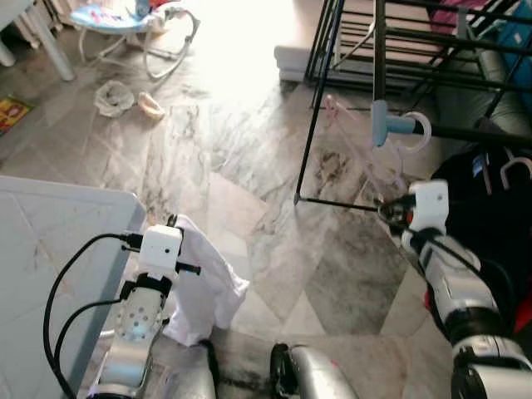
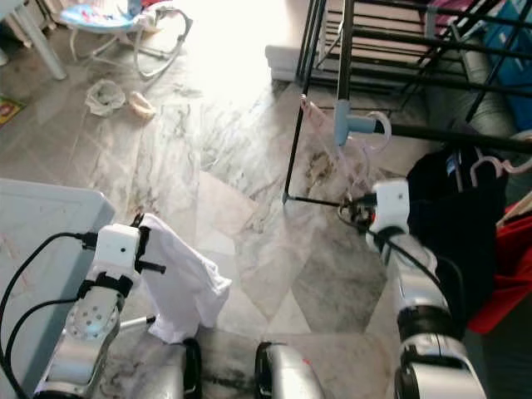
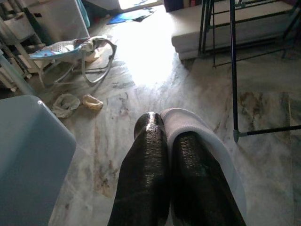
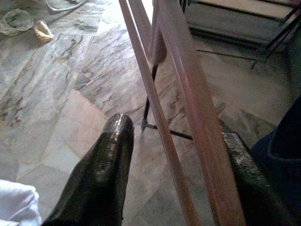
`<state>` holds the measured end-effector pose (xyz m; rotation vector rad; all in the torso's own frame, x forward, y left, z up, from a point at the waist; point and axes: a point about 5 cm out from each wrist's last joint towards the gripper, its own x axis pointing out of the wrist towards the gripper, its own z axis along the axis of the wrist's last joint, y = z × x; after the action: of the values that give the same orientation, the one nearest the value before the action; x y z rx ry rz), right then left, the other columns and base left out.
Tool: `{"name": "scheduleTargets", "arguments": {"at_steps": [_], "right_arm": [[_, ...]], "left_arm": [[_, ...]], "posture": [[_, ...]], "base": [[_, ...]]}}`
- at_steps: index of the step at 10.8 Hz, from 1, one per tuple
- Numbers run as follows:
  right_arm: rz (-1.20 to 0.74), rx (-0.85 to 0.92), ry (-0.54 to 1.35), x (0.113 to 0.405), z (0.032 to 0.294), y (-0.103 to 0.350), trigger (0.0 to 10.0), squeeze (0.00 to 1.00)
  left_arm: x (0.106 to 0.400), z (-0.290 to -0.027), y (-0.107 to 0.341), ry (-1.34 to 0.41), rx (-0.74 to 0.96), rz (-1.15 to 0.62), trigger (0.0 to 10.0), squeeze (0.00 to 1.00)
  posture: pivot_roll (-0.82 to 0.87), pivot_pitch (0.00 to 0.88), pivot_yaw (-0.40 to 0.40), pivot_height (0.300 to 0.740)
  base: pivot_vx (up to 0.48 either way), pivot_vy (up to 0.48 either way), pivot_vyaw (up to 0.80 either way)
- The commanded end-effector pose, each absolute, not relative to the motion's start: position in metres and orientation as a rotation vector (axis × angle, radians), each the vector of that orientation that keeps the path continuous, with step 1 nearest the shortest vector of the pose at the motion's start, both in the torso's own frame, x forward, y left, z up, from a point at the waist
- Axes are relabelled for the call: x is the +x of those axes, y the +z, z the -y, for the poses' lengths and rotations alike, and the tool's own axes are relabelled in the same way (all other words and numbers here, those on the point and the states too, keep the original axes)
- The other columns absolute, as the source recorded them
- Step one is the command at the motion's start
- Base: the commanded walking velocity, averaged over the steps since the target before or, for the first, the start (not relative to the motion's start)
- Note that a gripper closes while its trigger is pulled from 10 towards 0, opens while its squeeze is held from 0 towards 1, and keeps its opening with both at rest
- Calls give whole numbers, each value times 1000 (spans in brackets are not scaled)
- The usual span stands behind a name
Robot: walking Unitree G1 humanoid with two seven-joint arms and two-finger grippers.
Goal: Hang hanger
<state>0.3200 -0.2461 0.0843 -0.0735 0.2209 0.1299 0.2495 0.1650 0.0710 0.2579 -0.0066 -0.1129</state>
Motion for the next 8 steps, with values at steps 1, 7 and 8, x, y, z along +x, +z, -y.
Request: {"name": "scheduleTargets", "arguments": {"at_steps": [1,7,8], "right_arm": [[-212,-71,144,317,251,89,0,0],[-196,-52,154,318,249,94,0,0],[-195,-47,144,314,247,91,7216,0]], "left_arm": [[250,-164,72,-124,263,7,10000,0],[251,-164,71,-130,266,0,10000,0],[252,-164,70,-131,267,-2,10000,0]], "posture": [[10,202,-25,740],[18,193,-28,740],[18,193,-27,740]], "base": [[0,0,0],[0,0,0],[0,0,0]]}}
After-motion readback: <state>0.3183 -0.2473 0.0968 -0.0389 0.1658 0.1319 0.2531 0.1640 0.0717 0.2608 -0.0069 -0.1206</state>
